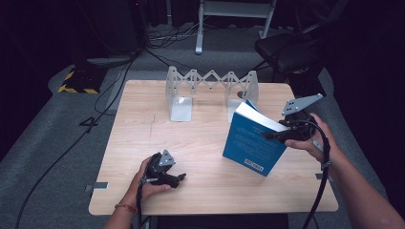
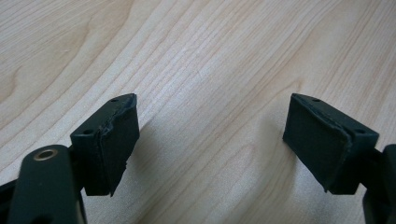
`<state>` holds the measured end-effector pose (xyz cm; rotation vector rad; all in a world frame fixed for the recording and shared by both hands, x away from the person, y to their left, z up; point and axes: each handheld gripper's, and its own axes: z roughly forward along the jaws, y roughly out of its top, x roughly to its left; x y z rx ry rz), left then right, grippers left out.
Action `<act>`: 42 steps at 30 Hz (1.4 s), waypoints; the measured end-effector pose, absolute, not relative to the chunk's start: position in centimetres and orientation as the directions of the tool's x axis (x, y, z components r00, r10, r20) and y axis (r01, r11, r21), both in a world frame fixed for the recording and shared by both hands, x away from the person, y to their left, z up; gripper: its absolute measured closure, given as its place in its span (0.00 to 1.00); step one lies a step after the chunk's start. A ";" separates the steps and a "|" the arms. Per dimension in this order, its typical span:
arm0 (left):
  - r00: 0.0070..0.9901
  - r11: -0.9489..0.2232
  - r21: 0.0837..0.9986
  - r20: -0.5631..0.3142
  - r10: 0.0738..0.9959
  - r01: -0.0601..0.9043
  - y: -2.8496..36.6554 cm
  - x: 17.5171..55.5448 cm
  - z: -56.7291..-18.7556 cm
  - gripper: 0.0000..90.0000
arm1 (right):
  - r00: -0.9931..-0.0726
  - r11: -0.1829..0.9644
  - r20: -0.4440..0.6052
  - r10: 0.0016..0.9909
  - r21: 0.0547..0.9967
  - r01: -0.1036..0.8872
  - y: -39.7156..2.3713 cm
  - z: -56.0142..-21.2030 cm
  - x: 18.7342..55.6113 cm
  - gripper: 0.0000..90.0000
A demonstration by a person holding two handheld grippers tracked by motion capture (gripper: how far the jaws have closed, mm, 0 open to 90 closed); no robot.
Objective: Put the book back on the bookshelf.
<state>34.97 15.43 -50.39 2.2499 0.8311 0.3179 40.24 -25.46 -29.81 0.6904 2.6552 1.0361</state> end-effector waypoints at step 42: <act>0.767 -0.545 0.692 -0.020 0.642 0.474 15.3 35.0 -50.4 0.20 | -0.719 0.536 -0.081 0.691 0.725 0.433 -24.7 -25.7 47.3 0.68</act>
